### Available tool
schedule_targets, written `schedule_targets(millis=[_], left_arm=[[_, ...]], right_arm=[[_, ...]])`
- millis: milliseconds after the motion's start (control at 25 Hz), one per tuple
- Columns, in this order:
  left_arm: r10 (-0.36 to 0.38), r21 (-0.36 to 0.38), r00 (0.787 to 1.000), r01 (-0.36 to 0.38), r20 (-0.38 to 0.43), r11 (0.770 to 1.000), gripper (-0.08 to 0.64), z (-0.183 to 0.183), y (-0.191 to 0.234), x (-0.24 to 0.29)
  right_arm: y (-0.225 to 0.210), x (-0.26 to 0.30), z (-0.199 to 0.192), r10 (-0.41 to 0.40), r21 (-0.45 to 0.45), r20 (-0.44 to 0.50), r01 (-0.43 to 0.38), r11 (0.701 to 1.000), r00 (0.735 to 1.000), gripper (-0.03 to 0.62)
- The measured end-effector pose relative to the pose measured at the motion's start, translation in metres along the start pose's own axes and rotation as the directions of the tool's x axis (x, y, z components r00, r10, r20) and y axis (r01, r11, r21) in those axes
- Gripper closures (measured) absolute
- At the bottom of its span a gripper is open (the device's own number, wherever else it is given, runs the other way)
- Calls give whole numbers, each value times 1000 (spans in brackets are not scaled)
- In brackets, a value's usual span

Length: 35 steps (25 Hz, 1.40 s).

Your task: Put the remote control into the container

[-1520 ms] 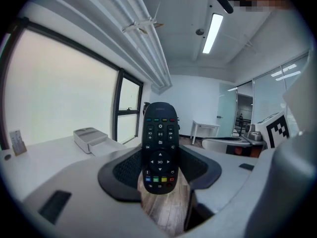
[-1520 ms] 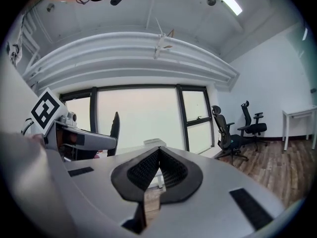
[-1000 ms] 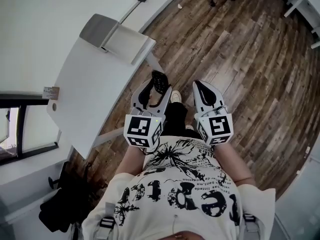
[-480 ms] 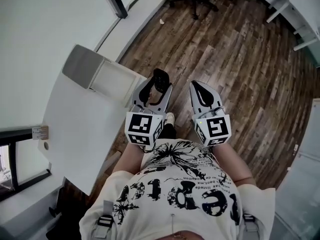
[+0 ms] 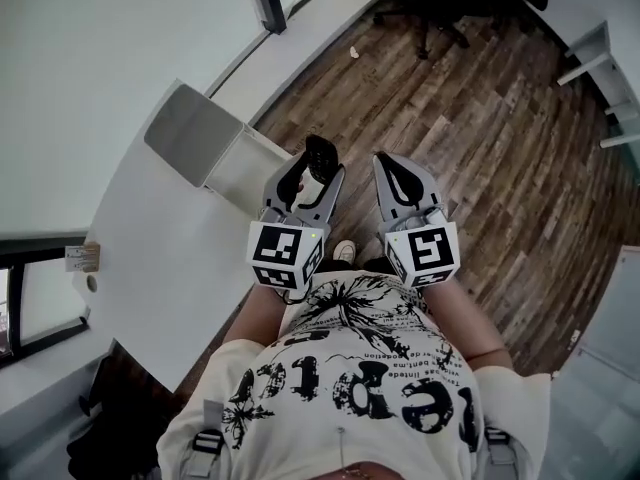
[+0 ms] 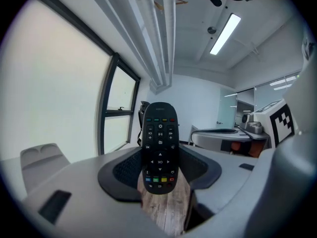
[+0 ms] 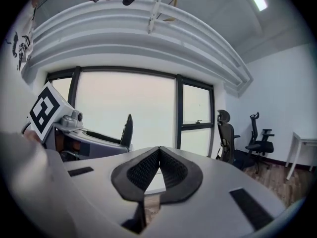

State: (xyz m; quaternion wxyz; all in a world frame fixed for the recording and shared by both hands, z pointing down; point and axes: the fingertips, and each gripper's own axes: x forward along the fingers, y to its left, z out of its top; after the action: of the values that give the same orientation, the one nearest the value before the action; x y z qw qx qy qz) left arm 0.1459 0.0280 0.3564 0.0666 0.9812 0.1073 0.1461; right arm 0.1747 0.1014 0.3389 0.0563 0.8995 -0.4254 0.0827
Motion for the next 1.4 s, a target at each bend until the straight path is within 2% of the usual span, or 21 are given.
schedule_targets(millis=[120, 280, 360, 440, 640, 800, 920, 1120, 1280, 1320, 1400], left_arm=[[97, -42, 995, -97, -7, 994, 322, -8, 29, -11], [230, -107, 973, -229, -5, 968, 322, -13, 69, -25], [296, -125, 955, -293, -1, 948, 322, -15, 85, -31], [383, -153, 924, -379, -3, 913, 322, -19, 101, -38], [571, -217, 820, -561, -17, 799, 322, -16, 140, -49], [703, -273, 711, -678, -9, 683, 322, -6, 156, -52], [777, -288, 629, -750, -30, 596, 322, -3, 160, -47], [848, -335, 521, -819, -96, 466, 322, -16, 169, -44], [884, -356, 421, -873, -202, 334, 322, -45, 165, -52], [887, -356, 404, -881, -224, 312, 322, -52, 165, -52], [889, -353, 380, -893, -256, 280, 322, -65, 170, -51]], right_arm=[[16, 27, 2, 91, 0, 1, -91, 996, 996, 589], [38, 65, 1, 219, -5, -11, -219, 976, 976, 590], [48, 84, 1, 289, -16, -15, -289, 957, 957, 589], [60, 104, 0, 375, -23, -22, -376, 926, 927, 590], [90, 156, 12, 568, -47, -30, -569, 821, 822, 591], [102, 186, 18, 698, -76, -59, -700, 710, 714, 591], [108, 206, 25, 777, -91, -65, -779, 620, 626, 590], [118, 233, 19, 847, -72, -95, -852, 518, 523, 590], [128, 232, 1, 894, -59, -158, -908, 415, 419, 591], [129, 233, -3, 901, -56, -168, -916, 397, 400, 591], [132, 239, -10, 908, -53, -177, -925, 376, 379, 590]])
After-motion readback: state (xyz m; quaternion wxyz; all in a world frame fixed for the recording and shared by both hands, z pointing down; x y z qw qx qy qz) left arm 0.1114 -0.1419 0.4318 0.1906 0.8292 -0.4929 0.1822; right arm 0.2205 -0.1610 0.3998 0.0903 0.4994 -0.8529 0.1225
